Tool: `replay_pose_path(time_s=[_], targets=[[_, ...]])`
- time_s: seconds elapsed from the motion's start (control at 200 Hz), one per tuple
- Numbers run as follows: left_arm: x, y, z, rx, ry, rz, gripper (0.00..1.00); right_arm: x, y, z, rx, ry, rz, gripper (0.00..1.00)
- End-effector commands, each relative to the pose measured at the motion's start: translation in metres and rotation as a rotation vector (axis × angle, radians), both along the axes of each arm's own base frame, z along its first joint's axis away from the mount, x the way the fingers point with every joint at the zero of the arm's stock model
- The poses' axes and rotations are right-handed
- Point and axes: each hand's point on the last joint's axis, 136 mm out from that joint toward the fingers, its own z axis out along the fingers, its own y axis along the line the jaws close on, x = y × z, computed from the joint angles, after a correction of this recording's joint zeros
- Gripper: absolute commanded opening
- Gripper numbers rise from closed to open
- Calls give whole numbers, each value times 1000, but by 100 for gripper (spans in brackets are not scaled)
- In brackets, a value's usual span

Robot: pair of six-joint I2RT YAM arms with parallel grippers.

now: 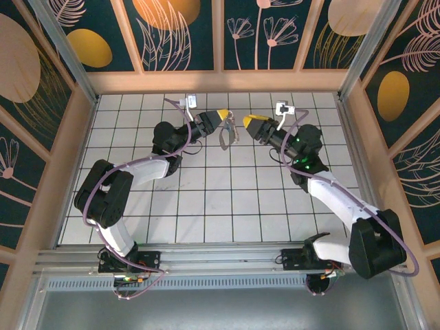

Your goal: Put the keys on the keyring

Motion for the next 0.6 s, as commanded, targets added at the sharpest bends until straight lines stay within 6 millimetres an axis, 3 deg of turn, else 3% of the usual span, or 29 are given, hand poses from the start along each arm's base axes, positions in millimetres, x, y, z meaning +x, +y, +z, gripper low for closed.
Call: replay_pose_path(time_s=[0.0,0.596], targets=[[-6,0,12,-26,-58,-4,0,-1,4,41,122,-62,20,39],[-6,0,14,-23,-58,-5,0,14,38,36,126,-38,78,35]])
